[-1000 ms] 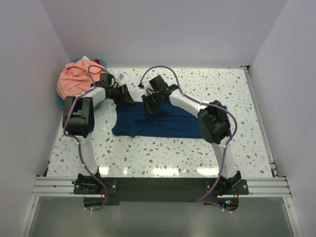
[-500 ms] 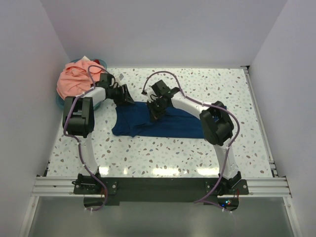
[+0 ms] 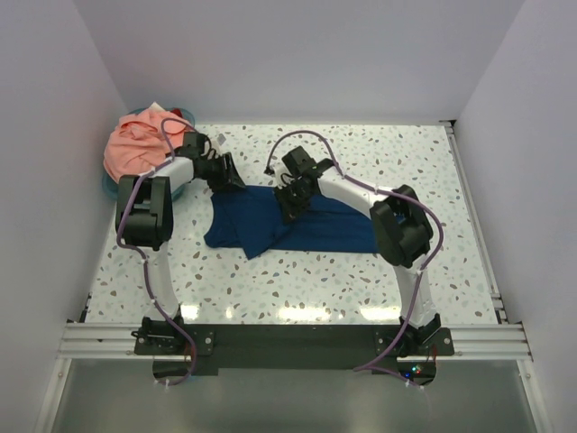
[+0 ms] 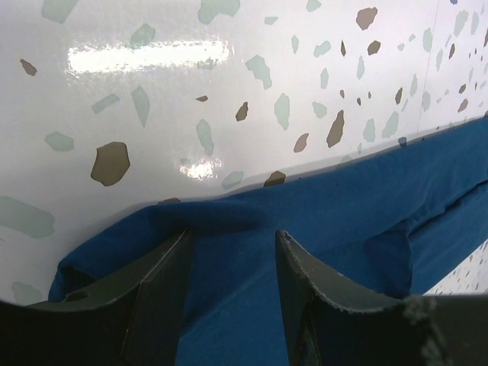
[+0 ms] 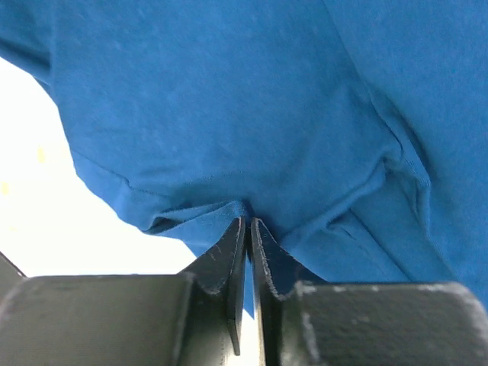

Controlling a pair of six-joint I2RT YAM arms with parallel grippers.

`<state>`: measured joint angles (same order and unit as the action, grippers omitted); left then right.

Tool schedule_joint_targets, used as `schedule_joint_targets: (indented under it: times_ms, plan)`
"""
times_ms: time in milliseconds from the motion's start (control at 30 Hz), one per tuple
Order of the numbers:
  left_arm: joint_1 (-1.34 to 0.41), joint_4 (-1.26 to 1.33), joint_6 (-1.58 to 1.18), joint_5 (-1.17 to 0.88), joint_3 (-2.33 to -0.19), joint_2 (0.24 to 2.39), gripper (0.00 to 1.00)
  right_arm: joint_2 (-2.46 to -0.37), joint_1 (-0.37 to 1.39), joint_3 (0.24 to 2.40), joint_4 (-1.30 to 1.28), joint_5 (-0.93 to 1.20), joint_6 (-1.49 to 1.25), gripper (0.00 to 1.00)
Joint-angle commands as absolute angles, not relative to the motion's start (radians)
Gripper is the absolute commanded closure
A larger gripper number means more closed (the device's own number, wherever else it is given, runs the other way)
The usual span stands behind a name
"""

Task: Fold and stack the t-shirts
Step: Fold the tshirt

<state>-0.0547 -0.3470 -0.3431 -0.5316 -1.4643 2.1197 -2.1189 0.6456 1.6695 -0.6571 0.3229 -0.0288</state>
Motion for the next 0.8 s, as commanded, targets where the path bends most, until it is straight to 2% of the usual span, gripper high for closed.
schedule_joint_targets:
  times_ms: [0,100,133,233,467,767]
  plan:
    - [-0.063,-0.374,-0.35,-0.468,-1.488,2.148,0.48,-2.051,0.635,1.667,-0.695,0.281,-0.006,0.83]
    - [-0.075,-0.379,-0.356,-0.462,-1.494,2.146,0.48,-2.034,0.627,1.67,-0.721,0.242,0.023,0.71]
    - [-0.08,-0.379,-0.357,-0.462,-1.497,2.143,0.48,-2.016,0.626,1.671,-0.727,0.235,0.023,0.63]
    - [-0.087,-0.382,-0.368,-0.453,-1.509,2.143,0.47,-1.99,0.614,1.672,-0.753,0.198,0.02,0.54]
    - [-0.113,-0.406,-0.379,-0.374,-1.571,2.109,0.47,-1.989,0.566,1.692,-0.723,0.204,-0.041,0.49]
    - [-0.179,-0.54,-0.341,-0.308,-1.693,2.092,0.45,-2.048,0.335,1.674,-0.597,0.252,-0.182,0.48]
